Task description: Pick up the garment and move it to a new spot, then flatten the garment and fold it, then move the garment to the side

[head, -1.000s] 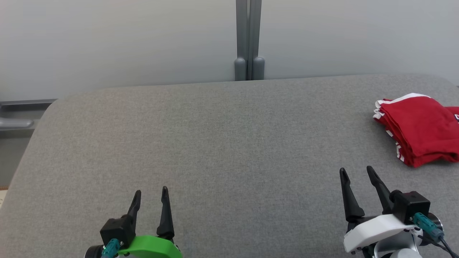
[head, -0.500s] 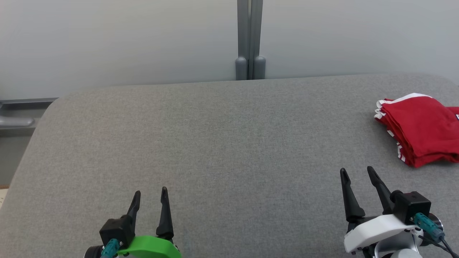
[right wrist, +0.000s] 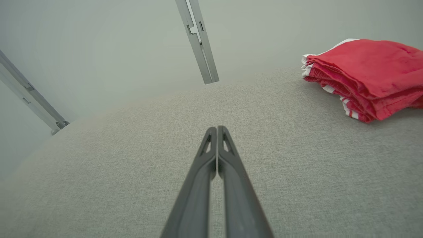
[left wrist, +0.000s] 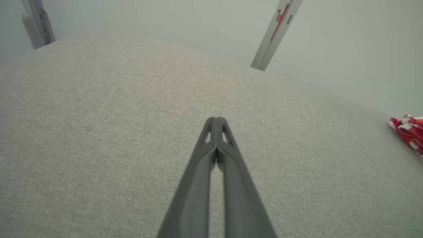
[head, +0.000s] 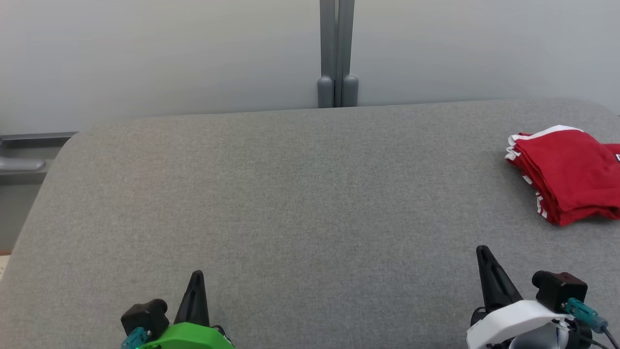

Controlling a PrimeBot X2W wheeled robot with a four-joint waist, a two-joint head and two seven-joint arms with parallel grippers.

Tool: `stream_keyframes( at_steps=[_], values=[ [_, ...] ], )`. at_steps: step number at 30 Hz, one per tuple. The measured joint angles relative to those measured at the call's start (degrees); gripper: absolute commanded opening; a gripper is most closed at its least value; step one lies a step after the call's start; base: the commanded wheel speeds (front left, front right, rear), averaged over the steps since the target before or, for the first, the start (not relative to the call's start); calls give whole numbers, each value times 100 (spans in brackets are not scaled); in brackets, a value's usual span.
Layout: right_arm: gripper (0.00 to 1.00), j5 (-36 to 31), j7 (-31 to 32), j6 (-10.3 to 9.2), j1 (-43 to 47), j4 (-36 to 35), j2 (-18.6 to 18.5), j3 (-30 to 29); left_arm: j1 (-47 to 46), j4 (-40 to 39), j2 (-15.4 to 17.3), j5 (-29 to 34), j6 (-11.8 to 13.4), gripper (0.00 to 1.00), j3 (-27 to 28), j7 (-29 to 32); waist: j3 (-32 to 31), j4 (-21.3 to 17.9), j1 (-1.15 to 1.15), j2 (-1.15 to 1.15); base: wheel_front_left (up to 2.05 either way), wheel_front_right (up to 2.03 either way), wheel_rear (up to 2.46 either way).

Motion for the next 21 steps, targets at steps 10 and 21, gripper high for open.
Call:
stream_keyframes(
  at_steps=[10, 21],
  values=[
    [0, 1051, 141, 0, -113, 65, -32, -49, -17, -44, -11, -854, -159, 0, 281, 256, 22, -6, 0, 0, 0, 0, 0],
    [0, 2076, 318, 0, -241, 135, -53, -114, -85, -124, -27, -1712, -341, 0, 571, 508, 47, -13, 0, 0, 0, 0, 0]
  ],
)
